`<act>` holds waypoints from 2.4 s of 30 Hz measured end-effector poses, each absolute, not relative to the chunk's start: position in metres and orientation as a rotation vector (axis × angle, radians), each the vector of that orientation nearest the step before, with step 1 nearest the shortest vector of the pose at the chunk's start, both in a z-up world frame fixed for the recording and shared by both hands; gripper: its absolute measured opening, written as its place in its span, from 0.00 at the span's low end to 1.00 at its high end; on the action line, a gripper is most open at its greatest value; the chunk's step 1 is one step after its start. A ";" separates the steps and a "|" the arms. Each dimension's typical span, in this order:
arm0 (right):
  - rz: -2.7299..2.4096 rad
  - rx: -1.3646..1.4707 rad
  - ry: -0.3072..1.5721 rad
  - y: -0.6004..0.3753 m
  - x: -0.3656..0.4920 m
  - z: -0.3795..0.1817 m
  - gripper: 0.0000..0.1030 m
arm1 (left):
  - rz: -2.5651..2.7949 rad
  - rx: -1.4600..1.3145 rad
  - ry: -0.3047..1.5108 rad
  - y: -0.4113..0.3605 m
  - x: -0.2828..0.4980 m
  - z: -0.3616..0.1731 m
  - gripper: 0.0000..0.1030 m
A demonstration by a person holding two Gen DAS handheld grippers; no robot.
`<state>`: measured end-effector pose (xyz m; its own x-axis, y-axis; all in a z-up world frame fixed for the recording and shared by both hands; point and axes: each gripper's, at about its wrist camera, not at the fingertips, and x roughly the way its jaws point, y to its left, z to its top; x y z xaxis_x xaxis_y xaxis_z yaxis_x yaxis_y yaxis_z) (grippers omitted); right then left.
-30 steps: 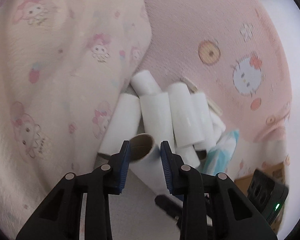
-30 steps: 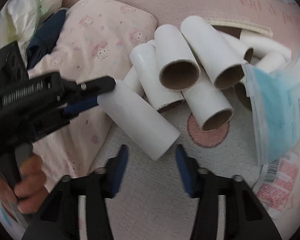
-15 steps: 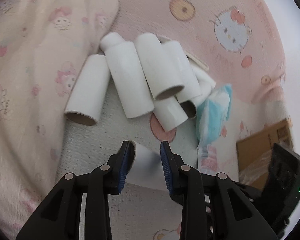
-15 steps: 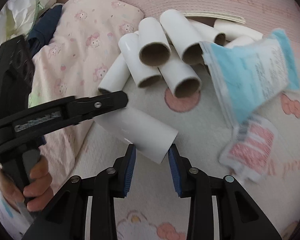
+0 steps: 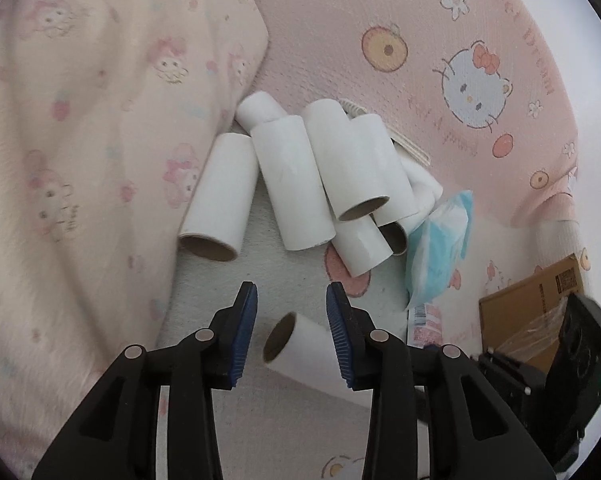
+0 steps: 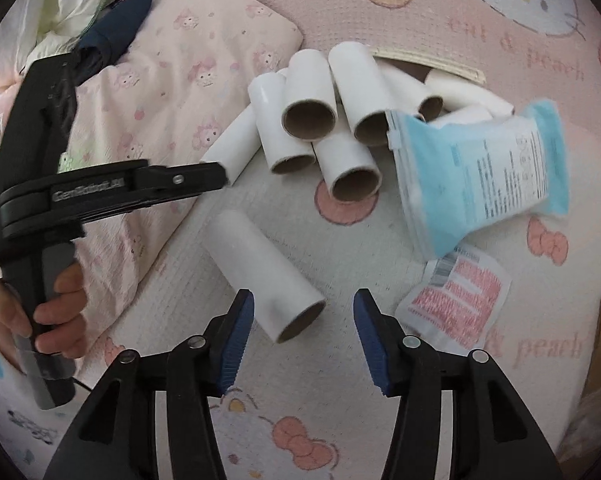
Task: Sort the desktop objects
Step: 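Move the right tool to another white tube lying apart from the pile, then close the right gripper on the white tube and lift it, then carry the held tube with the right gripper over the cardboard box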
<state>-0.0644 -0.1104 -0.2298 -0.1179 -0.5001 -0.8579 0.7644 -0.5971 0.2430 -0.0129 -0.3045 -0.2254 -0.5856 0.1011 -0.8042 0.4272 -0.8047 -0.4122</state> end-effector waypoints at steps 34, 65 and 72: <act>-1.647 1.430 0.284 -0.151 -0.084 -0.277 0.43 | -2.393 1.366 1.373 -0.289 -0.017 -0.279 0.39; -1.810 1.241 0.188 -0.114 -0.083 -0.203 0.39 | -2.621 1.234 1.300 -0.262 -0.040 -0.194 0.43; -1.930 1.142 0.125 -0.087 -0.098 -0.149 0.39 | -2.781 1.233 1.255 -0.228 -0.067 -0.146 0.43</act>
